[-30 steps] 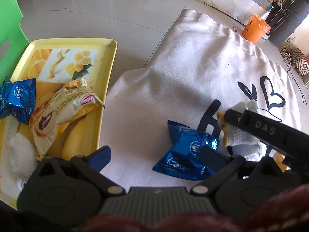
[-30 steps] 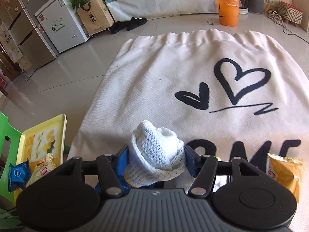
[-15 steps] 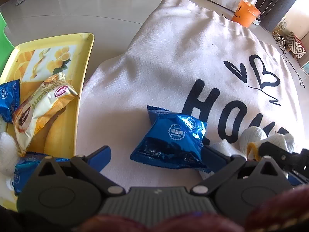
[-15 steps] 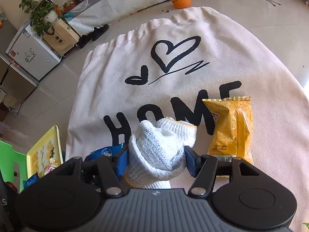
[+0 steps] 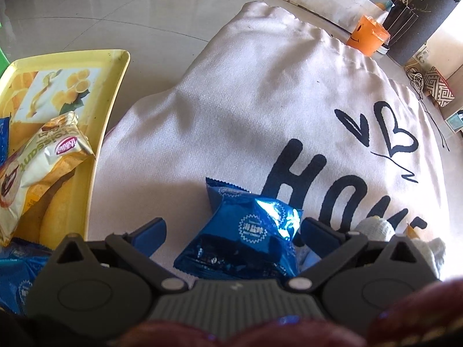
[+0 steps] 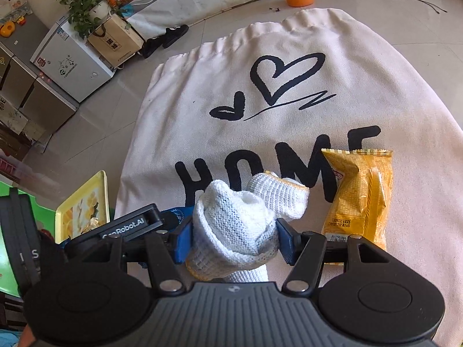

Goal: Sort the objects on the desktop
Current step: 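Close the left tool on the blue foil packet while the right tool holds the sock, then lift the blue packet in the left tool while the right tool lifts the sock toward the tray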

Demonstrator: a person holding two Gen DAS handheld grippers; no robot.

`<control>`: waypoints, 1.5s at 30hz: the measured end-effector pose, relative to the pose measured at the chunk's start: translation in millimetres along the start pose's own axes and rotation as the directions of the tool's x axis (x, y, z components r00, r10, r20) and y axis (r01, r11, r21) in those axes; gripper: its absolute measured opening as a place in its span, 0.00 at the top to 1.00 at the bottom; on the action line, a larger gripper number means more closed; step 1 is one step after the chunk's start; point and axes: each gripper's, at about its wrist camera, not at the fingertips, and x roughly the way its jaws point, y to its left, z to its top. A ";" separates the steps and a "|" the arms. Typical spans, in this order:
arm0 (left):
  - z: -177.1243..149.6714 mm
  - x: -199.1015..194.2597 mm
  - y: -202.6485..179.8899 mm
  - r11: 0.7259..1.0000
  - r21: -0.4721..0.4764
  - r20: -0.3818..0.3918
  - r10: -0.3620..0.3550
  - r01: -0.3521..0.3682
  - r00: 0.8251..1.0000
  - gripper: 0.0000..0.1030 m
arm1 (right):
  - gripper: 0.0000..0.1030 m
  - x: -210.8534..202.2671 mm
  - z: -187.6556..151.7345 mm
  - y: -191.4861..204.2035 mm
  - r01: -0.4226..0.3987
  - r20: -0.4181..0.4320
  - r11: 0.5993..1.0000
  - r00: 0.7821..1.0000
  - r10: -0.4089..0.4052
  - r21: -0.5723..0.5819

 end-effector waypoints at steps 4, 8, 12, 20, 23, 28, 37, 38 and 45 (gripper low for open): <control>-5.1 11.9 -3.9 1.000 0.014 -0.031 0.013 -0.012 0.999 0.01 | 0.42 -1.4 1.0 -3.3 0.002 -0.005 1.000 1.000 -0.002 -0.003; -11.9 21.2 -8.6 0.998 0.051 -0.055 0.039 -0.037 0.998 0.01 | 0.41 -2.0 3.3 -8.9 0.004 -0.011 1.000 1.000 -0.004 0.019; -15.7 23.1 -18.6 0.988 0.125 -0.056 0.095 -0.087 0.994 0.01 | 0.41 -1.0 3.1 -7.9 0.008 -0.029 1.000 1.000 -0.008 -0.006; -21.6 25.6 -25.2 0.967 0.191 -0.044 0.178 -0.166 0.983 0.00 | 0.41 -1.0 0.3 -5.7 -0.001 -0.056 0.999 0.998 -0.001 -0.040; -22.1 24.7 -24.9 0.967 0.192 -0.043 0.177 -0.166 0.983 0.00 | 0.41 -2.1 -2.0 -3.1 -0.008 -0.066 0.997 0.998 0.003 -0.073; -22.5 23.6 -24.9 0.967 0.194 -0.043 0.177 -0.165 0.983 0.00 | 0.41 -5.5 -8.1 -1.5 -0.006 -0.082 0.991 0.997 -0.005 -0.135; -24.9 19.9 -25.2 0.966 0.202 -0.021 0.169 -0.162 0.985 0.01 | 0.41 -4.2 -19.3 -5.0 -0.013 -0.134 0.982 0.991 -0.012 -0.189; -25.7 19.3 -25.6 0.966 0.204 -0.018 0.168 -0.160 0.986 0.01 | 0.41 -5.1 -18.9 -5.7 -0.012 -0.131 0.983 0.991 -0.013 -0.185; -28.4 12.0 -24.0 0.964 0.225 0.005 0.147 -0.145 0.989 0.09 | 0.41 -7.5 -16.5 -4.1 -0.017 -0.122 0.983 0.993 -0.006 -0.185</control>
